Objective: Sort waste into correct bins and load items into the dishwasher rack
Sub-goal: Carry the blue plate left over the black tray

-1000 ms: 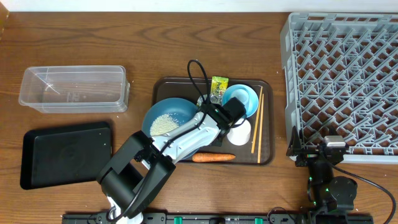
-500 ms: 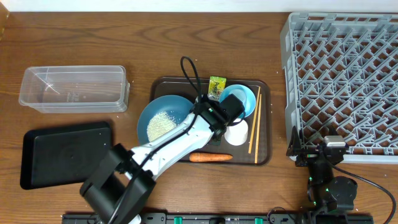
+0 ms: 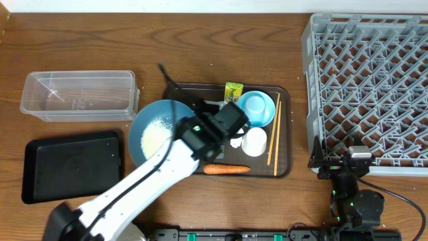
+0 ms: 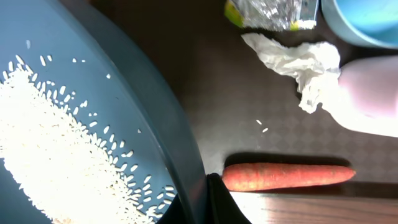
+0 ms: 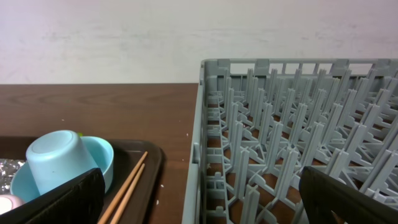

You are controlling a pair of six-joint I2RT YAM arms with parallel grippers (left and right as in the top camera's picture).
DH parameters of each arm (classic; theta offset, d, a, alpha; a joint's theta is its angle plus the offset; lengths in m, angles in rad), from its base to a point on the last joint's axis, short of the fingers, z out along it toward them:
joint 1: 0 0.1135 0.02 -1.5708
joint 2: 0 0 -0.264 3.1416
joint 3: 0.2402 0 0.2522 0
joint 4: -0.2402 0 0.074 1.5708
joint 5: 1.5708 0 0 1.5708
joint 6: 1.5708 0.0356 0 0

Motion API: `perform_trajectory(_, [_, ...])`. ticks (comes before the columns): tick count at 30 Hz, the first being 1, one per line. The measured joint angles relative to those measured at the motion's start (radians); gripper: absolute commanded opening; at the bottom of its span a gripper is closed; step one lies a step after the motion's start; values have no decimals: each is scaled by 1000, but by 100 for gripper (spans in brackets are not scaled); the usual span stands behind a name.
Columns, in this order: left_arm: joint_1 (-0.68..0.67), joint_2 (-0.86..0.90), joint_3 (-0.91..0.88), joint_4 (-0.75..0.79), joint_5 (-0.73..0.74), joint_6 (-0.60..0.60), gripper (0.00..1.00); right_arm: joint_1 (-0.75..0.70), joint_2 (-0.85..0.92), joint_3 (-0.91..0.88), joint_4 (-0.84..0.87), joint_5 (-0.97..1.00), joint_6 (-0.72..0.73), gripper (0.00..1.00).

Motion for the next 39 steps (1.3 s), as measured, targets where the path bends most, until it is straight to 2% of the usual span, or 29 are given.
perform_trajectory(9, [121, -90, 0, -124, -8, -17, 6, 0, 0, 0, 0, 0, 0, 99])
perform_trajectory(22, [442, -151, 0, -175, -29, -17, 6, 0, 0, 0, 0, 0, 0, 99])
perform_trajectory(29, [607, -152, 0, -92, -3, 12, 6, 0, 0, 0, 0, 0, 0, 99])
perform_trajectory(39, [935, -152, 0, 73, 251, 161, 6, 0, 0, 0, 0, 0, 0, 99])
